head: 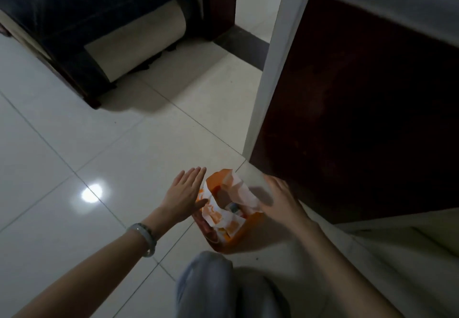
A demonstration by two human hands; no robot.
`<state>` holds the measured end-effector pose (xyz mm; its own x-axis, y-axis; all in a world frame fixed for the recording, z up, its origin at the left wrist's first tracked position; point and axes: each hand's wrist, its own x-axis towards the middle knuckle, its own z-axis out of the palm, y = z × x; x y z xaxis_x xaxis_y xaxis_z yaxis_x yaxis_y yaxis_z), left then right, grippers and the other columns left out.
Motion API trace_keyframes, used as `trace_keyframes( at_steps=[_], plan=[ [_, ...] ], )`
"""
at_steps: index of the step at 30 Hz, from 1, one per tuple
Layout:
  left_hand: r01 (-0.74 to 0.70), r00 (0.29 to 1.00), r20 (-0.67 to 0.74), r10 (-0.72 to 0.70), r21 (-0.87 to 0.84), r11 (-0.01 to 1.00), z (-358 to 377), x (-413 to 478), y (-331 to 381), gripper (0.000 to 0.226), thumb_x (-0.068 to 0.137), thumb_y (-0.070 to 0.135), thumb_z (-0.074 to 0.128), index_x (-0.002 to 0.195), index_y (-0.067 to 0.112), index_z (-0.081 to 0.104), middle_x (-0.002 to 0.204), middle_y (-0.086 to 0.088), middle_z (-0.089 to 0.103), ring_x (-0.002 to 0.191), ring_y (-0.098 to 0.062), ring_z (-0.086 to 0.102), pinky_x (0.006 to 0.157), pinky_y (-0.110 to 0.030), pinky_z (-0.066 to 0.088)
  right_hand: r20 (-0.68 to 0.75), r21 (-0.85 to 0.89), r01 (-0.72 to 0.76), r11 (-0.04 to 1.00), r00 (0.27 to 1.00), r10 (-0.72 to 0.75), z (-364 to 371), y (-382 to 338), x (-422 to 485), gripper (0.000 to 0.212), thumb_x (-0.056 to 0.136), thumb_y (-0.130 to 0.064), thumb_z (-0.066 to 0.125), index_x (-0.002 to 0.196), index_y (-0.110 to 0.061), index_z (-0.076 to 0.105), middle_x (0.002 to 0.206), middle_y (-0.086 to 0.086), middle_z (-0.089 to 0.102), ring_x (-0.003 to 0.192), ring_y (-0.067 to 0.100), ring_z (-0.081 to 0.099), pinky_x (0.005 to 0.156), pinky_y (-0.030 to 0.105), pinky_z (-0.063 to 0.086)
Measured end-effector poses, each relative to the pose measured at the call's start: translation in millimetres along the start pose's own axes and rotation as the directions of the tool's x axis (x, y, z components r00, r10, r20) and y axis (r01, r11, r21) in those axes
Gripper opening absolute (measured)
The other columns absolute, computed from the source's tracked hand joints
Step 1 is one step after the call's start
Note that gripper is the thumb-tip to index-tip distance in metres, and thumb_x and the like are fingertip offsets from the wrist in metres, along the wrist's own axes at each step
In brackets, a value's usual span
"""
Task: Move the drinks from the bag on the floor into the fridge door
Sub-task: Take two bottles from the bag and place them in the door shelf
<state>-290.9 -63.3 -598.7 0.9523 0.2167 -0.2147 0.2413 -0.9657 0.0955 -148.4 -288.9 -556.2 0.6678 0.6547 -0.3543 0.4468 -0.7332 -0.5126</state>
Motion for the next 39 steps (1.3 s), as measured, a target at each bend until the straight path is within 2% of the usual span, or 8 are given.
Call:
trace_keyframes(
  at_steps=[4, 13, 16, 21, 28, 31, 34, 39],
  plan=[
    [-0.06, 0.996, -0.064, 0.059, -0.015, 0.998, 82.3, 40.3, -3.1, 0.088, 0.085, 0.055, 0.052, 0.146, 0.005, 0.013, 0.151, -0.015, 0.028, 0.137, -0.029, 0.029, 0.112, -0.04, 0.01, -0.042, 0.019, 0.04, 0.999, 0.998, -0.039, 67.6, 45.0, 48.2, 0.071, 0.084, -0.026, 0.062, 0.144, -0.018, 0.024, 0.15, 0.005, 0.029, 0.138, 0.019, 0.022, 0.111, 0.035, 0.025],
    [-0.084, 0.98, -0.179, 0.087, 0.027, 0.996, 167.0, 100.6, 3.1, 0.082, 0.086, 0.055, 0.049, 0.146, 0.008, 0.021, 0.147, -0.012, 0.036, 0.137, -0.029, 0.03, 0.113, -0.042, 0.007, -0.086, -0.052, 0.16, 0.986, 0.983, -0.164, 138.2, 83.5, 107.9, 0.057, 0.089, -0.029, 0.057, 0.139, -0.015, 0.034, 0.146, 0.008, 0.034, 0.135, 0.02, 0.026, 0.106, 0.032, 0.028],
    [-0.11, 0.988, -0.106, 0.113, 0.033, 0.993, 171.6, 114.2, 7.4, 0.08, 0.085, 0.052, 0.054, 0.146, 0.012, 0.021, 0.148, -0.008, 0.035, 0.137, -0.027, 0.027, 0.115, -0.041, 0.007, -0.087, -0.08, 0.188, 0.979, 0.977, -0.195, 153.1, 85.5, 115.4, 0.056, 0.086, -0.026, 0.06, 0.136, -0.016, 0.038, 0.144, 0.008, 0.037, 0.133, 0.021, 0.029, 0.104, 0.032, 0.032],
    [-0.178, 0.965, 0.209, 0.161, 0.066, 0.982, 181.7, 111.7, -1.3, 0.097, 0.073, 0.043, 0.072, 0.147, 0.02, 0.013, 0.142, -0.002, 0.042, 0.133, -0.022, 0.034, 0.115, -0.044, 0.009, 0.084, -0.039, 0.126, 0.991, 0.989, -0.122, 176.9, 85.5, 113.4, 0.06, 0.082, -0.023, 0.065, 0.135, -0.018, 0.038, 0.143, 0.003, 0.035, 0.131, 0.022, 0.033, 0.102, 0.035, 0.036],
    [-0.162, 0.983, 0.1, 0.153, 0.083, 0.983, 191.6, 74.6, -19.7, 0.117, 0.069, 0.053, 0.073, 0.147, 0.017, -0.006, 0.156, -0.007, 0.014, 0.143, -0.022, 0.009, 0.109, -0.044, -0.011, 0.141, 0.019, 0.076, 0.997, 0.987, -0.078, 191.5, 76.0, 128.6, 0.045, 0.083, -0.025, 0.063, 0.125, -0.017, 0.05, 0.124, 0.004, 0.053, 0.11, 0.022, 0.053, 0.087, 0.034, 0.049],
    [-0.187, 0.981, 0.08, 0.177, 0.141, 0.972, 206.3, 62.6, -31.7, 0.129, 0.049, 0.059, 0.081, 0.146, 0.013, 0.01, 0.146, -0.012, 0.038, 0.136, -0.027, 0.032, 0.109, -0.053, 0.01, 0.148, 0.027, 0.137, 0.99, 0.979, -0.14, 203.7, 62.5, 141.6, 0.035, 0.084, -0.021, 0.064, 0.118, -0.014, 0.057, 0.117, 0.004, 0.058, 0.102, 0.019, 0.057, 0.082, 0.029, 0.048],
    [-0.186, 0.982, 0.074, 0.177, 0.154, 0.97, 215.9, 55.2, -38.3, 0.13, 0.034, 0.06, 0.085, 0.14, 0.008, 0.03, 0.132, -0.016, 0.054, 0.122, -0.03, 0.051, 0.1, -0.059, 0.032, 0.305, -0.035, 0.101, 0.994, 0.949, -0.086, 230.6, 51.5, 148.5, 0.02, 0.084, -0.021, 0.061, 0.102, -0.011, 0.06, 0.107, 0.007, 0.061, 0.093, 0.023, 0.06, 0.082, 0.038, 0.053],
    [-0.186, 0.982, 0.065, 0.177, 0.182, 0.966, 219.5, 51.1, -37.2, 0.135, 0.036, 0.058, 0.085, 0.143, 0.01, 0.019, 0.139, -0.015, 0.047, 0.131, -0.026, 0.035, 0.105, -0.057, 0.027, 0.406, -0.169, 0.014, 0.986, 0.912, 0.056, 257.3, 40.4, 166.1, 0.02, 0.084, -0.02, 0.059, 0.102, -0.01, 0.059, 0.099, 0.012, 0.064, 0.095, 0.029, 0.06, 0.089, 0.046, 0.047]
  ],
)
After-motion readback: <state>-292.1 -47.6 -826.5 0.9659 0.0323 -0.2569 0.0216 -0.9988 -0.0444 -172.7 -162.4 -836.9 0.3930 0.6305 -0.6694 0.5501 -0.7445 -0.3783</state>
